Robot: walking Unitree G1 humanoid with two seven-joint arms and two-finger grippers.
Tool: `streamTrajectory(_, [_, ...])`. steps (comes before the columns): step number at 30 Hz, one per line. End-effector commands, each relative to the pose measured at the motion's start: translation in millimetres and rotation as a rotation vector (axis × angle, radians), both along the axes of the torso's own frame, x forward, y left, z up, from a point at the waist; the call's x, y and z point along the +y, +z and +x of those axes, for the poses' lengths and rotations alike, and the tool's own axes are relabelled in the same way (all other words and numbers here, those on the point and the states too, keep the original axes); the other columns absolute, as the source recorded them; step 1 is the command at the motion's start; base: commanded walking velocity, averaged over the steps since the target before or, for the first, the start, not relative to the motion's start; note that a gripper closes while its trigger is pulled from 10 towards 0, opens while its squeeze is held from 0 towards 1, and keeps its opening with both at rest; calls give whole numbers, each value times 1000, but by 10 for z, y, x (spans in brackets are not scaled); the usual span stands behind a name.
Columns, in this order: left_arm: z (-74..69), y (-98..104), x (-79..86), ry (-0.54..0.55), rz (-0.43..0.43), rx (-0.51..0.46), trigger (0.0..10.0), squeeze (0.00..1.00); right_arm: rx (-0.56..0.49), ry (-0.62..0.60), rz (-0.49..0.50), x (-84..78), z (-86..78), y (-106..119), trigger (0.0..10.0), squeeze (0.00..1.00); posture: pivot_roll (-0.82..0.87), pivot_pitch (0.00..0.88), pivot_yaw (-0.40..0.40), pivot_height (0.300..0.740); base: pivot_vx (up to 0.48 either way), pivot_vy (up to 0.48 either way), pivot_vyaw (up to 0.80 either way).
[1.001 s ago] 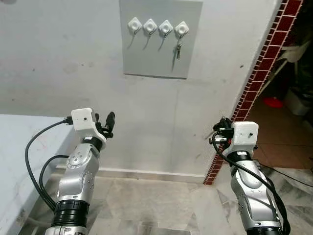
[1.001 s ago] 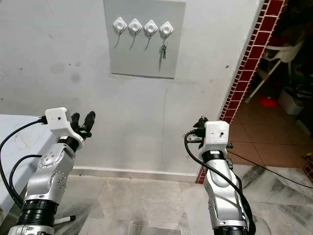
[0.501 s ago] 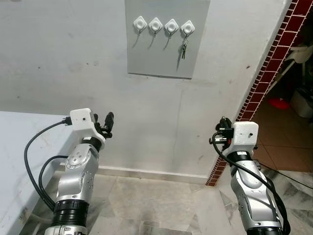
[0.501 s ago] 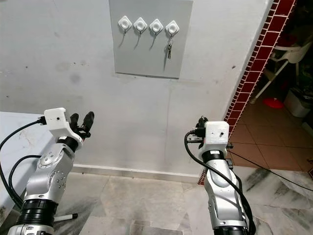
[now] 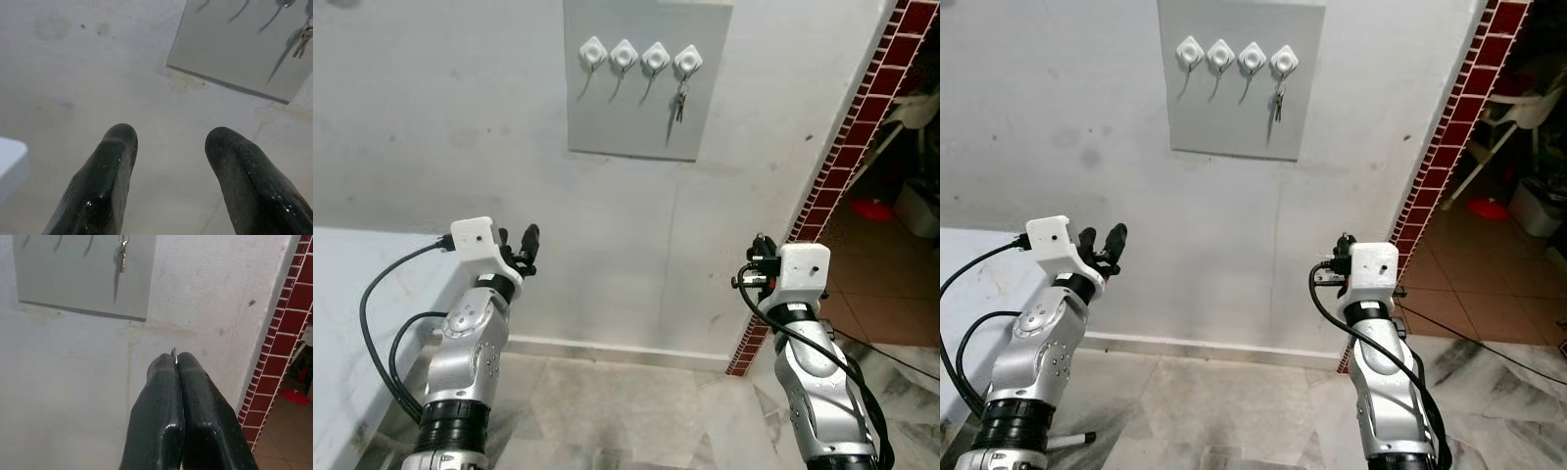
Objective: Hang keys on a hook
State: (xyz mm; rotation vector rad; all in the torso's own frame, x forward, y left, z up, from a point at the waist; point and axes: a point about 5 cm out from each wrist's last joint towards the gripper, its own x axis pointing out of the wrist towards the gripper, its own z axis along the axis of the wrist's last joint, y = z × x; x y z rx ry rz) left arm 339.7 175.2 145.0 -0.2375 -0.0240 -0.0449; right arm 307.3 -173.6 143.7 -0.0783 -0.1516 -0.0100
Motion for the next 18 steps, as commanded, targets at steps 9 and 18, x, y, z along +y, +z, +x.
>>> streamTrajectory(9, [30,51,-2,-5,-2,-12,10000,0,-36,6,1,4,1,91,10000,0,13,0,-33,740,308,254,0])
streamTrajectory(18, [32,51,1,-3,-3,-13,10000,0,-36,8,2,10,4,95,10000,0,14,0,-33,740,304,282,0])
